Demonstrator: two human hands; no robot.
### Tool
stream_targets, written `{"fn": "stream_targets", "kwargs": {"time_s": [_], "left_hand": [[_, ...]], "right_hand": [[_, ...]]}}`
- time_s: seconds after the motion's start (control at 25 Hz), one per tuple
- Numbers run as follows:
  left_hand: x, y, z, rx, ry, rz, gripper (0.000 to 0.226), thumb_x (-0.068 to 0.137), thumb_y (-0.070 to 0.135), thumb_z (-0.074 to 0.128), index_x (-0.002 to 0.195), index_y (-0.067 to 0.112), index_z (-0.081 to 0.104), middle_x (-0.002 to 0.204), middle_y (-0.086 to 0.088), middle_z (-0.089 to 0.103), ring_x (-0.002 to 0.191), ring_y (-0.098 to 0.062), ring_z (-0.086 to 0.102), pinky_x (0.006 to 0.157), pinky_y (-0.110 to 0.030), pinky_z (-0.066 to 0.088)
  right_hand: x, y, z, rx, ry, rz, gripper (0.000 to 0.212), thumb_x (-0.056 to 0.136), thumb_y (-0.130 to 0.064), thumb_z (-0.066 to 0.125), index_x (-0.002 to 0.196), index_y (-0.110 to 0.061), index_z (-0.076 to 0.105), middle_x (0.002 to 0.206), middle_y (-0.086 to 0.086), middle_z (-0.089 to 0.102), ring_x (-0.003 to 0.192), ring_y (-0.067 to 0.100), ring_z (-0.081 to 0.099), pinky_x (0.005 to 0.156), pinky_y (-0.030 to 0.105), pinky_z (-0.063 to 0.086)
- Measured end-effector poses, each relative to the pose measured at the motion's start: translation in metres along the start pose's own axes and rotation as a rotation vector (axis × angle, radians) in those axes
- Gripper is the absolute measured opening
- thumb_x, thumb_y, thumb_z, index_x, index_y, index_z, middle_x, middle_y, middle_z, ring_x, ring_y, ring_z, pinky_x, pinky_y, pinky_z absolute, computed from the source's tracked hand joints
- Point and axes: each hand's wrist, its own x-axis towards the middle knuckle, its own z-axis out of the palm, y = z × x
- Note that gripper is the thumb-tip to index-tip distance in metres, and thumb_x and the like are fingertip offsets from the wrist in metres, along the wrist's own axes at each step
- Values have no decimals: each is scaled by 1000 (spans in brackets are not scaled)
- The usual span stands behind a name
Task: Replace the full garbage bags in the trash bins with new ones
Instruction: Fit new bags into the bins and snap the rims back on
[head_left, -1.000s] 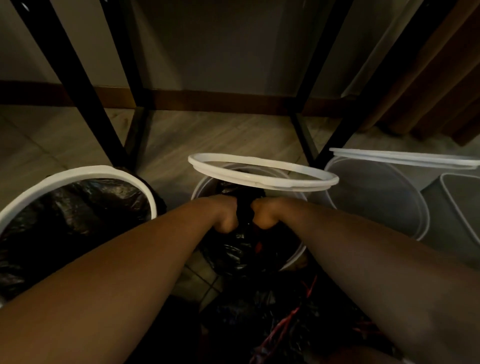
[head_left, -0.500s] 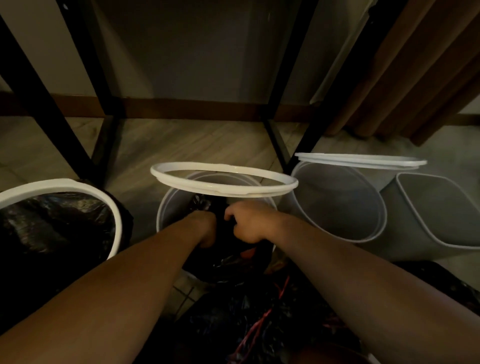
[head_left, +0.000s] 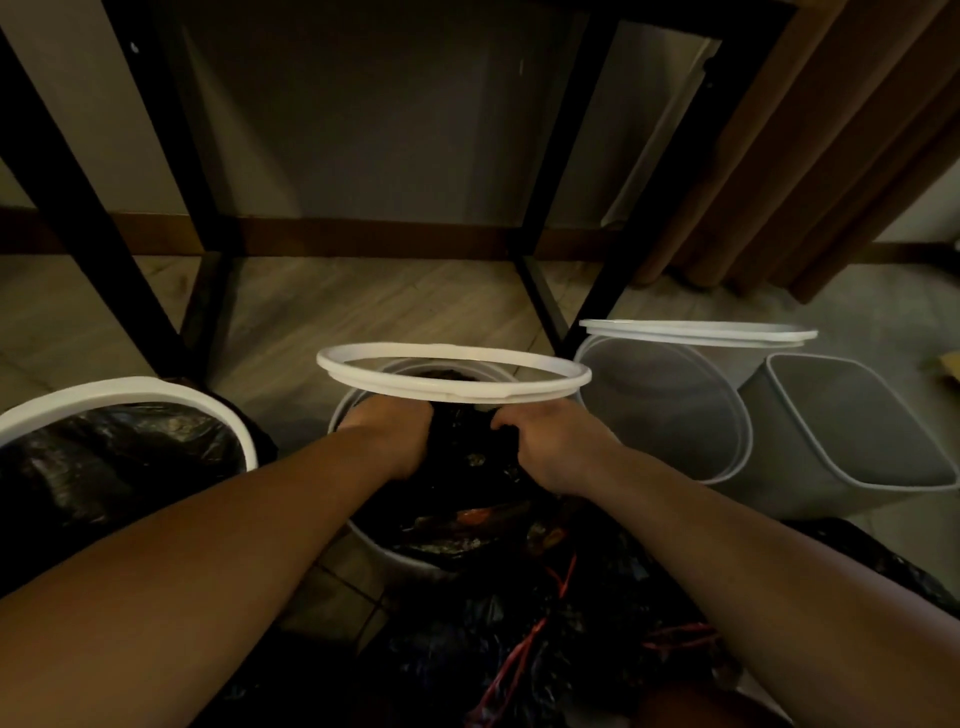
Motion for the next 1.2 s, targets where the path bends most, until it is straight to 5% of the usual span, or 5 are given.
{"fn": "stream_targets", "kwargs": {"time_s": [0.16,0.28,0.48,0.88,1.2], "left_hand": [[-12,-2,-19,-42,-44,107,37,93,32,63,128,22,67,127,-3,68,116,-25,64,100,-41,53],[-22,-4,-30,-73,-44,174,52,92,44,63,141,26,59,141,-3,62,129,-26,58,106,-37,48],[-46,-1,-34,-149,-334,217,94,67,82,75,148,42,48,149,8,52,139,-21,44,108,-28,34],[-40,11,-9,-221,-512,181,36,72,54,89,99,33,79,86,22,70,83,0,65,69,-18,47],[-22,16,14,277,-83,90,34,95,3,62,130,2,63,133,-22,48,109,-38,63,88,-42,57]], "right_hand": [[23,-13,12,355,70,195,25,104,-8,48,116,-3,69,119,16,69,117,30,62,99,31,46],[36,-31,23,604,56,294,13,92,-10,64,98,-21,67,101,4,69,97,23,66,84,33,55],[38,-43,43,435,125,31,56,87,-1,64,142,-14,59,141,11,61,133,26,54,110,36,44],[13,-16,12,85,-183,65,28,80,-27,83,107,-24,77,99,-9,65,91,12,61,77,25,49],[7,-8,24,52,247,50,22,87,-4,60,106,-1,70,111,19,67,104,34,62,87,34,49]]}}
